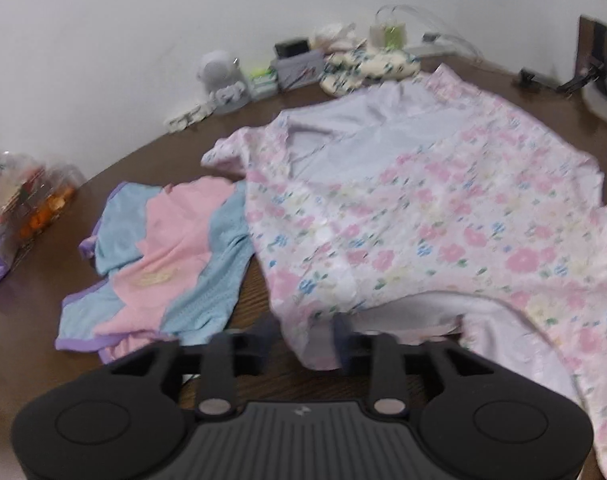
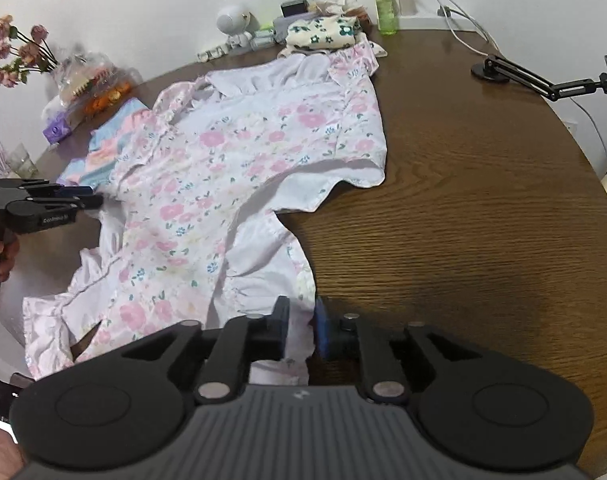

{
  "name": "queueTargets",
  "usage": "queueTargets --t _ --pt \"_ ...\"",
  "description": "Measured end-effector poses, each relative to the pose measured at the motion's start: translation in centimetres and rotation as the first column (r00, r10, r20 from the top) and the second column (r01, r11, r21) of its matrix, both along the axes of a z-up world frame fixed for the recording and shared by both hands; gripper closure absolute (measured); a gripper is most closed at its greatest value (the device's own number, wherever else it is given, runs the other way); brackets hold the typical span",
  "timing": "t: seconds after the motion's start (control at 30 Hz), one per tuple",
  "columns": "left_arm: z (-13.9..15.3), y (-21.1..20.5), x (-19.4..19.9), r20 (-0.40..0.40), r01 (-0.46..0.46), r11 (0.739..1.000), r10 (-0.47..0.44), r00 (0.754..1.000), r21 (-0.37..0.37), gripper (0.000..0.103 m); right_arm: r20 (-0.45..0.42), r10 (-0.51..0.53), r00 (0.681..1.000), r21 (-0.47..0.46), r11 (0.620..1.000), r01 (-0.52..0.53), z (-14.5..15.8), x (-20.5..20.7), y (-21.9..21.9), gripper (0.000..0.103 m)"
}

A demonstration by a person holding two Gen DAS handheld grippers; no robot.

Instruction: Fold clothes

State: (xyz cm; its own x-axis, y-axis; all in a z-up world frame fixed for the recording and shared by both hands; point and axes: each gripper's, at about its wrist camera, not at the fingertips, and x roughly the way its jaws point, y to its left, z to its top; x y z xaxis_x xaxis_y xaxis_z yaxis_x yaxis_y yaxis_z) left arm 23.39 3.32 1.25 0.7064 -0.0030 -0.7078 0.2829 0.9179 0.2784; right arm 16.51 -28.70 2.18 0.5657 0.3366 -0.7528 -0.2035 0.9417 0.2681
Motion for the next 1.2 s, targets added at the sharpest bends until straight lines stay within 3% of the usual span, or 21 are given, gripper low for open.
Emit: queueTargets --t 0.13,0.17,0.2,0.23,0.27,0.3,0.53,0.63,0.67,0.7,0.77,0.83,0.87,0.9,0.93,1.07,1.2 --pt "-0.7 -1.8 0.0 0.023 0.05 0.992 -0.053 0.998 0.113 0.067 -0.009 0.001 1.0 -0.001 1.0 -0.001 -0.5 0.5 0.3 0.076" --pt "-1.0 -2.0 0.3 0.021 0.056 0.989 -0.059 0.998 0.136 0.074 -0.011 0.01 1.0 0.004 1.0 -0.01 -0.6 0.6 0.5 0.076" --pt "-1.4 -2.2 0.6 0.011 0.06 0.987 -0.062 0.998 0.15 0.099 -0.007 0.023 1.0 0.006 1.0 -0.023 -0.7 0.7 0.8 0.076" --pt "-1.6 -2.1 0.8 0.005 0.055 0.987 -0.056 0.998 0.149 0.102 -0.006 0.036 0.999 0.005 0.999 -0.036 -0.8 0.7 1.0 0.078" --pt "-1.8 -2.0 1.0 -0.001 0.048 0.988 -0.048 0.999 0.144 0.103 -0.007 0.05 0.999 0.004 0.999 -0.05 -0.8 0.8 1.2 0.097" --pt "-2.0 -1.9 1.1 -0.006 0.041 0.99 -0.04 0.999 0.138 0.103 -0.022 0.051 0.998 0.015 0.999 -0.051 -0.9 0.9 1.2 0.102" --pt "-2.1 -1.1 1.3 0.004 -0.012 0.995 0.011 1.0 0.097 0.102 -0.061 0.004 0.998 -0.026 1.0 -0.005 -0.5 -0.4 -0.2 0.102" --pt "-1.1 -0.6 0.5 0.01 0.0 0.999 -0.001 1.0 0.049 0.081 -0.06 -0.008 0.998 -0.011 1.0 0.008 0.0 -1.2 -0.7 0.096" --pt "-0.7 -0.3 0.1 0.012 0.009 1.0 -0.009 1.0 0.026 0.061 -0.037 -0.009 0.999 0.001 1.0 0.009 0.5 -1.6 -0.8 0.093" --pt "-0.1 0.0 -0.5 0.023 0.017 1.0 -0.017 1.0 0.019 0.048 -0.015 -0.01 1.0 0.013 1.0 0.01 1.0 -1.9 -1.0 0.089" --pt "0.9 0.5 -1.9 0.047 0.026 0.999 -0.028 0.999 0.025 0.046 0.031 -0.013 0.999 0.037 0.999 0.012 2.0 -2.7 -1.3 0.089" --pt "1.6 1.0 -3.2 0.054 0.01 0.999 -0.012 0.998 0.049 0.032 0.091 0.076 0.993 0.061 0.995 -0.082 3.4 -3.7 -0.1 0.084" --pt "1.9 1.4 -3.8 0.053 -0.002 0.998 -0.001 0.999 0.059 0.018 0.114 0.131 0.985 0.057 0.989 -0.138 4.0 -4.2 1.0 0.07" --pt "2.0 1.7 -4.3 0.053 -0.015 0.998 0.012 0.999 0.064 0.014 0.135 0.195 0.971 0.043 0.978 -0.203 4.4 -4.7 2.2 0.056" --pt "2.1 2.2 -4.9 0.049 -0.033 0.997 0.03 0.998 0.063 0.014 0.157 0.272 0.949 0.02 0.96 -0.279 4.6 -5.3 3.8 0.052" --pt "2.4 4.6 -7.7 0.023 -0.124 0.992 0.124 0.992 0.002 0.014 0.152 0.534 0.832 -0.075 0.845 -0.529 3.7 -7.2 10.6 0.048" --pt "2.9 7.1 -11.7 0.034 -0.181 0.975 0.187 0.982 -0.129 0.011 0.143 0.685 0.714 -0.197 0.727 -0.658 2.4 -9.4 15.1 0.045"
